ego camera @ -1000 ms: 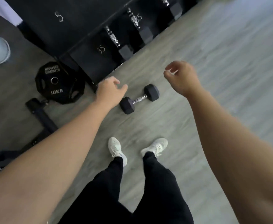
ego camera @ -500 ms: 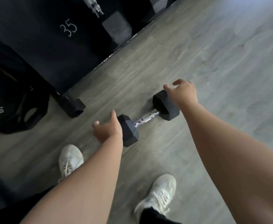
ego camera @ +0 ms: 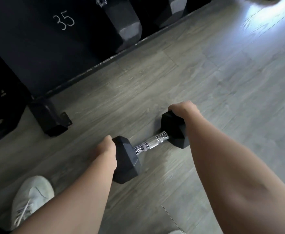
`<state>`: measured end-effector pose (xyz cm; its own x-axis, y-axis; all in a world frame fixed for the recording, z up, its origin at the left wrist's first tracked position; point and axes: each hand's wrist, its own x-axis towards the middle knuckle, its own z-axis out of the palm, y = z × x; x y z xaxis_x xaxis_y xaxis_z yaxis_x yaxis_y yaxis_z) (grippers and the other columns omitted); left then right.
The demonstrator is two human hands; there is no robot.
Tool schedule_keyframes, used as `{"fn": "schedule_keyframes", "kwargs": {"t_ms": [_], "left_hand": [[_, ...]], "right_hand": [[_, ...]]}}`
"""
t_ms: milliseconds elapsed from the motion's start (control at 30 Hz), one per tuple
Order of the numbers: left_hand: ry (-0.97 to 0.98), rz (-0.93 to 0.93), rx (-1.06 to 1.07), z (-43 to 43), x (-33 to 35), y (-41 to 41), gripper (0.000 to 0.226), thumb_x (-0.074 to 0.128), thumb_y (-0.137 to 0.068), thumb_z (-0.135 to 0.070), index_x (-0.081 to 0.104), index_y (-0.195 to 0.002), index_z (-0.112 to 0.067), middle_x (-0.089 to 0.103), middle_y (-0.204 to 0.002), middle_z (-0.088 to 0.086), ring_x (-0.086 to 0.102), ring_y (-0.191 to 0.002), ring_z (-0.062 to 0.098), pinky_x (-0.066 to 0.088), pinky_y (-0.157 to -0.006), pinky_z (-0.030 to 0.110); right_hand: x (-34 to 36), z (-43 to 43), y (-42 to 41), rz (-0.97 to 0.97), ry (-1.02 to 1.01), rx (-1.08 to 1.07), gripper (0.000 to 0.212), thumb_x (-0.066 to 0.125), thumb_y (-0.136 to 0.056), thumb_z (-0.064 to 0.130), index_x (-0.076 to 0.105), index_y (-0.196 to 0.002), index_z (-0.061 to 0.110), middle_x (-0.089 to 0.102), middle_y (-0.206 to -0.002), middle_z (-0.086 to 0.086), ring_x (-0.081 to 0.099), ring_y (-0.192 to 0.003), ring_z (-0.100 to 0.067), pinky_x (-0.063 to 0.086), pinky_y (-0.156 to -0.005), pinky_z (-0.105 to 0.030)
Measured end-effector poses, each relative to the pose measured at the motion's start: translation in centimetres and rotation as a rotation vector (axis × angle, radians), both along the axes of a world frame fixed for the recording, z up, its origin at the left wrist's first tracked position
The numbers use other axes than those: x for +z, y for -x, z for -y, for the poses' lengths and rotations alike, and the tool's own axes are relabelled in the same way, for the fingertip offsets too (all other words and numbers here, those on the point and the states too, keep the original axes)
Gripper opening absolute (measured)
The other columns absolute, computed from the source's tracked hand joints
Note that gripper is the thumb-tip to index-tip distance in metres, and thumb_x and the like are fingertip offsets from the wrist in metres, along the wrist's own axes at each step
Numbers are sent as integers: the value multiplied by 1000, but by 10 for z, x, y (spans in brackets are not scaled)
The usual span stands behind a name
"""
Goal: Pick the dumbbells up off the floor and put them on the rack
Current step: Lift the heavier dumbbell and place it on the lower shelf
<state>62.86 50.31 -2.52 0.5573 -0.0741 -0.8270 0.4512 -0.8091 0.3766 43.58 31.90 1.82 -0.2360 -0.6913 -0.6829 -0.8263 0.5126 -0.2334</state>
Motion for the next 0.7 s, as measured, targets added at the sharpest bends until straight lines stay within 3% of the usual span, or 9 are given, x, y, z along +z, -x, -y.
{"fn": "schedule_keyframes", "kwargs": {"t_ms": [100, 167, 233, 300, 367, 433, 500, 600, 700], "left_hand": [[14, 10, -2, -1, -1, -1, 50, 51, -87, -40, 66, -114, -1, 66, -119, 19, 63, -103, 35, 51, -94, 46], [40, -31, -12, -3, 0, -1, 39, 52, -86, -39, 67, -98, -5, 66, -114, 19, 61, -92, 32, 51, -82, 40], [58, -89, -6, -7, 3, -6, 31, 52, -86, -38, 64, -83, -10, 68, -105, 18, 59, -82, 30, 46, -70, 37], [59, -180, 4, -13, 6, -8, 30, 51, -85, -41, 65, -82, -14, 68, -97, 17, 59, -79, 31, 45, -65, 38], [39, -296, 17, -19, 8, -10, 35, 49, -83, -48, 67, -90, -19, 67, -97, 17, 58, -89, 37, 48, -72, 53], [-2, -373, 4, -22, 10, -13, 40, 47, -82, -53, 67, -99, -23, 64, -104, 19, 53, -103, 48, 40, -76, 78], [-40, -415, -7, -21, 13, -16, 40, 49, -83, -56, 65, -103, -24, 59, -109, 20, 45, -113, 54, 30, -70, 90], [-91, -475, -4, -19, 17, -19, 46, 67, -71, -56, 67, -100, -22, 62, -111, 21, 49, -108, 55, 33, -67, 87], [-112, -510, -37, -16, 17, -21, 48, 69, -68, -53, 69, -98, -16, 67, -106, 23, 55, -98, 52, 37, -73, 83]], "right_hand": [[0, -2, 5, 34, 10, -8, 37, 59, -63, 40, 63, -90, 15, 59, -83, -7, 58, -74, -30, 46, -65, -32], [0, -4, 13, 79, 18, -30, 41, 57, -63, 41, 66, -94, 15, 64, -90, -8, 62, -82, -31, 47, -68, -33], [0, -5, 18, 132, 5, -70, 41, 60, -63, 43, 68, -92, 16, 67, -96, -8, 64, -84, -30, 47, -65, -32], [1, -5, 26, 213, -19, -146, 42, 67, -60, 44, 70, -92, 17, 70, -98, -7, 68, -80, -30, 52, -64, -32], [1, -6, 32, 286, -60, -192, 41, 71, -62, 43, 71, -94, 16, 75, -90, -8, 72, -61, -28, 55, -50, -30], [3, -8, 35, 338, -117, -204, 35, 71, -68, 41, 72, -92, 15, 76, -66, -9, 66, -38, -27, 49, -31, -35], [6, -10, 36, 377, -186, -227, 34, 70, -73, 42, 71, -91, 13, 70, -51, -11, 62, -33, -30, 47, -28, -40], [6, -10, 38, 390, -234, -209, 36, 67, -77, 44, 71, -92, 12, 69, -51, -11, 63, -34, -29, 52, -38, -35], [2, -9, 36, 375, -210, -226, 36, 67, -73, 46, 71, -87, 13, 73, -60, -13, 64, -37, -30, 52, -38, -36]]}}
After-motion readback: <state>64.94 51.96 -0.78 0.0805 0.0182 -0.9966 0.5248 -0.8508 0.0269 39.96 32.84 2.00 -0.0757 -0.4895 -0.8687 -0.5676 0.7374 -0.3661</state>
